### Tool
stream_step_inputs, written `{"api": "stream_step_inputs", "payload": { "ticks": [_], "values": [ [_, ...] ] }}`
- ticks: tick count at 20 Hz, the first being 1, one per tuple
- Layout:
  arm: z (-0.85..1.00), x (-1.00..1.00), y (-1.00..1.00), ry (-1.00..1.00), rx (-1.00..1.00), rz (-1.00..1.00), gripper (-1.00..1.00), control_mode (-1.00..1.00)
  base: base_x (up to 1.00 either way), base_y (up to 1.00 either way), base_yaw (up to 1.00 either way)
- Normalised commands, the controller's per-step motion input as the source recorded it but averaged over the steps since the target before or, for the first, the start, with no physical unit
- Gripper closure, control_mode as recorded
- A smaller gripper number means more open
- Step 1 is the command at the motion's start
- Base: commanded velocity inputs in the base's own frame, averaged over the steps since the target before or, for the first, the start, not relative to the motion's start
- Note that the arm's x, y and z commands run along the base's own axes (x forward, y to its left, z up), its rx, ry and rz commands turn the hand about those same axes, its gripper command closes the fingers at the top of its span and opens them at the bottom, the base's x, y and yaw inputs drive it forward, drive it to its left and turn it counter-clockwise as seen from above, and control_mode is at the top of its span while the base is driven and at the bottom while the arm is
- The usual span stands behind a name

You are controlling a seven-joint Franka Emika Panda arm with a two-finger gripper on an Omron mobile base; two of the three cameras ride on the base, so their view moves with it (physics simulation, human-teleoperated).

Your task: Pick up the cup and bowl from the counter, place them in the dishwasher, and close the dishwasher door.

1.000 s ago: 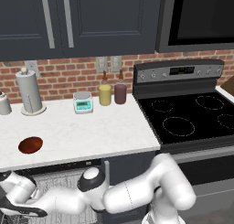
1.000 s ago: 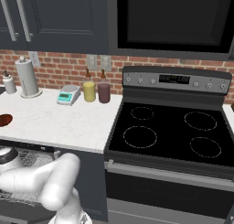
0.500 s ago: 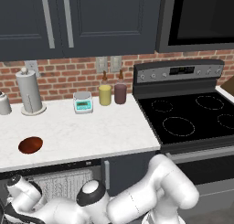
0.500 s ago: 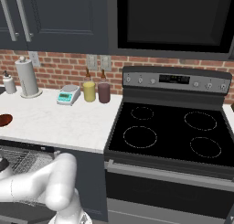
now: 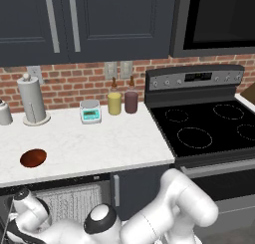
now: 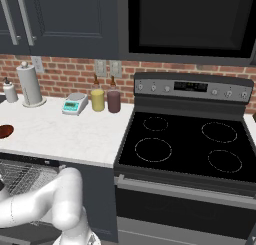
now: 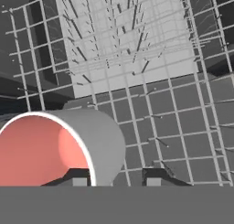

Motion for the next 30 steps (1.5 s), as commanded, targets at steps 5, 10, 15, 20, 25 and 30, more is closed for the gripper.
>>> {"api": "stream_step_inputs", "payload": {
  "ticks": [5,10,15,20,25,30],
  "values": [
    [0.0,0.0,0.0,0.0,0.0,0.0,-1.0,-1.0,0.0,0.0,0.0],
    [0.14,-0.01,0.0,0.0,-0.01,0.0,-1.0,-1.0,0.0,0.0,0.0],
    [0.31,-0.2,-0.02,-0.01,-0.06,0.0,-1.0,-1.0,0.0,0.0,0.0],
    [0.49,-0.19,-0.22,0.0,-0.01,0.0,-1.0,-1.0,0.0,0.0,0.0],
    [0.7,-0.06,-0.43,-0.01,0.01,0.0,-1.0,-1.0,0.0,0.0,0.0],
    [0.94,-0.05,-0.46,-0.06,0.0,0.01,-1.0,-1.0,0.0,0.0,0.0]
  ]
}}
